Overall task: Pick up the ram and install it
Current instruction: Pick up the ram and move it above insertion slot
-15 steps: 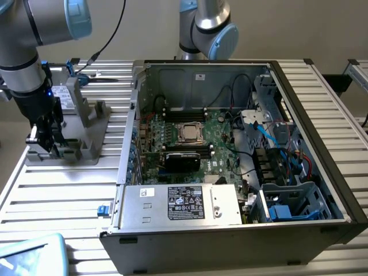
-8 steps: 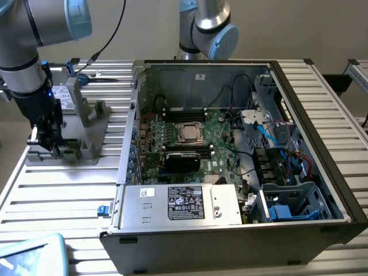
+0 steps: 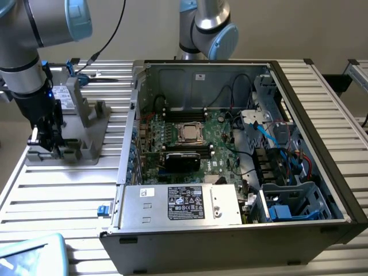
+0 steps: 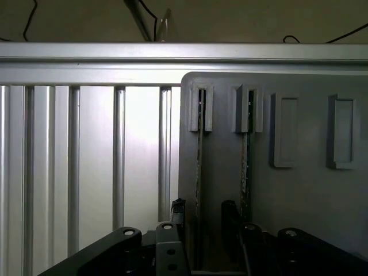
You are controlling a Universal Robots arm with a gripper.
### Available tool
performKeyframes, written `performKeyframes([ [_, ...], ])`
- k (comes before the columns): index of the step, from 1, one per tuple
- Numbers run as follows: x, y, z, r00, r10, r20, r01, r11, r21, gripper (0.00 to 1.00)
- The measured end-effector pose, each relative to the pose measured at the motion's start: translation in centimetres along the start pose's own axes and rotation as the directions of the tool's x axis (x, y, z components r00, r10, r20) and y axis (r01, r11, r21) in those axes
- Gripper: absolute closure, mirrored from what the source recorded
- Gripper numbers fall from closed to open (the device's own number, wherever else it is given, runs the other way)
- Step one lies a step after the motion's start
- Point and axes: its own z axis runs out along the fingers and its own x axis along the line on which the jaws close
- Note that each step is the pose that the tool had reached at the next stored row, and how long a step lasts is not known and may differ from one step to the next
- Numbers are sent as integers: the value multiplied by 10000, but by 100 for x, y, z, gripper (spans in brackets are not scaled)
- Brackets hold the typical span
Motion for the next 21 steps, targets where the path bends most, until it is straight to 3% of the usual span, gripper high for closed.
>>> performKeyframes([
  [21, -17, 19, 12, 10000, 1, -3, -1, 10000, 37, 60],
])
